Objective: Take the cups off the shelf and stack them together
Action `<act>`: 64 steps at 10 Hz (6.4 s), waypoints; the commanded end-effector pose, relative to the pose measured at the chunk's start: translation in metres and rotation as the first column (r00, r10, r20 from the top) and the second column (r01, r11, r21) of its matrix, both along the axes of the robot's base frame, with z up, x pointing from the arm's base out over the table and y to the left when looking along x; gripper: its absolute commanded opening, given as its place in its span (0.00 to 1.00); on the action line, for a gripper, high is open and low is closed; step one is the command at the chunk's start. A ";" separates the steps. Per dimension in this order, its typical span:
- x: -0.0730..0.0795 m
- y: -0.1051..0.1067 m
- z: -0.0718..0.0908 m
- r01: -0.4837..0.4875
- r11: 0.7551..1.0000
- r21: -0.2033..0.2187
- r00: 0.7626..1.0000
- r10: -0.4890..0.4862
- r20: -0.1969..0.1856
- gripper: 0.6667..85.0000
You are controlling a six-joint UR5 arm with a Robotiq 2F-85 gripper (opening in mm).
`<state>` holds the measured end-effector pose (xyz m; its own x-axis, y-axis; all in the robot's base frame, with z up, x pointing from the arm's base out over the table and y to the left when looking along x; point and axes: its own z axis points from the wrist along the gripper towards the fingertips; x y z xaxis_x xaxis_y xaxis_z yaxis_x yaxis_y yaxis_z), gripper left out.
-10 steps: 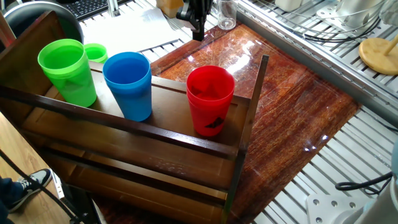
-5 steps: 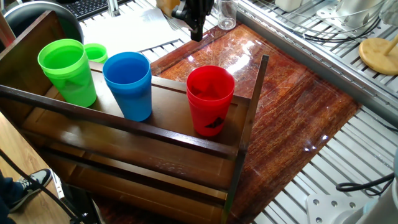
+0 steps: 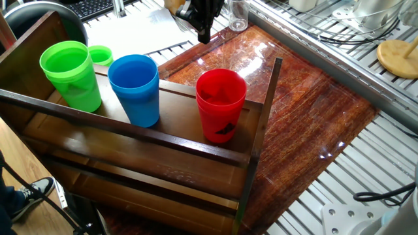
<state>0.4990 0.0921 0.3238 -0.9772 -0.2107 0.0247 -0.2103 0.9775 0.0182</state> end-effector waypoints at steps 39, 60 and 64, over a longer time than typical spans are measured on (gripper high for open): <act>-0.100 0.070 0.071 -0.394 0.911 0.121 0.913 0.403 -0.067 0.40; -0.111 0.070 0.055 -0.477 0.874 0.094 0.877 0.481 -0.023 0.38; -0.115 0.071 0.055 -0.480 0.872 0.098 0.874 0.485 -0.033 0.38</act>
